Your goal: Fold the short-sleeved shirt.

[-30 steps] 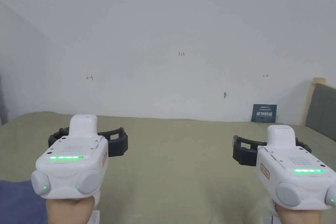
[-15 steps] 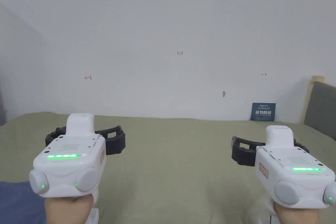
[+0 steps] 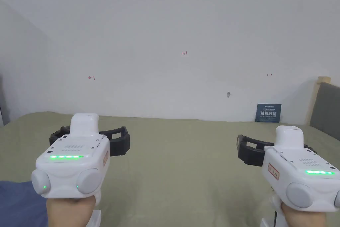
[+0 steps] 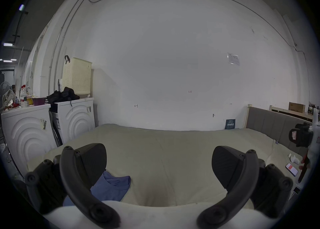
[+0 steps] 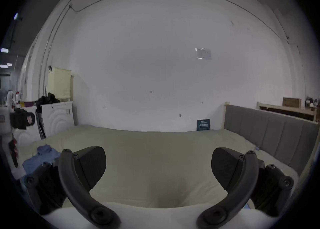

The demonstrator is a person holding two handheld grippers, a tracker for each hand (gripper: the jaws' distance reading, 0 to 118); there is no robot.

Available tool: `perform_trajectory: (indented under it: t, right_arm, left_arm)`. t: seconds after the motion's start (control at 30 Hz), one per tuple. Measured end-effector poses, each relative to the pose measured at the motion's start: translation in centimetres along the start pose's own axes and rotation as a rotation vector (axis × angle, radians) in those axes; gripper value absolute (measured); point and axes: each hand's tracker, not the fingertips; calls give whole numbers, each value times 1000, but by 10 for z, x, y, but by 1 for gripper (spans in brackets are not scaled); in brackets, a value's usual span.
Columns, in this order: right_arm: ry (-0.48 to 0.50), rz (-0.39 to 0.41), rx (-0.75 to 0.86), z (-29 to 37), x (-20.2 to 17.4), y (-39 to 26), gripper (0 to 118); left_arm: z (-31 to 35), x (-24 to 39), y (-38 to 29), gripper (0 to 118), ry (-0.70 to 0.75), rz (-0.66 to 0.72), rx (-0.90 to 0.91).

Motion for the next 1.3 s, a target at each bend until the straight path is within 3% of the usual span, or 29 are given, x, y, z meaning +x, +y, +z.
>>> perform_trajectory:
  t: [0.23, 0.37, 0.93, 1.3]
  right_arm:
    - [-50, 25, -3, -4, 4, 0, 118]
    - [-28, -33, -11, -5, 8, -1, 118]
    - [-19, 39, -47, 0, 0, -9, 118]
    - [-16, 9, -60, -5, 4, -10, 118]
  left_arm:
    - [-1, 5, -4, 118, -5, 0, -4]
    - [-2, 6, -1, 118, 3, 6, -12]
    - [-4, 5, -4, 118, 0, 9, -10]
    - [-5, 1, -7, 118, -7, 17, -20]
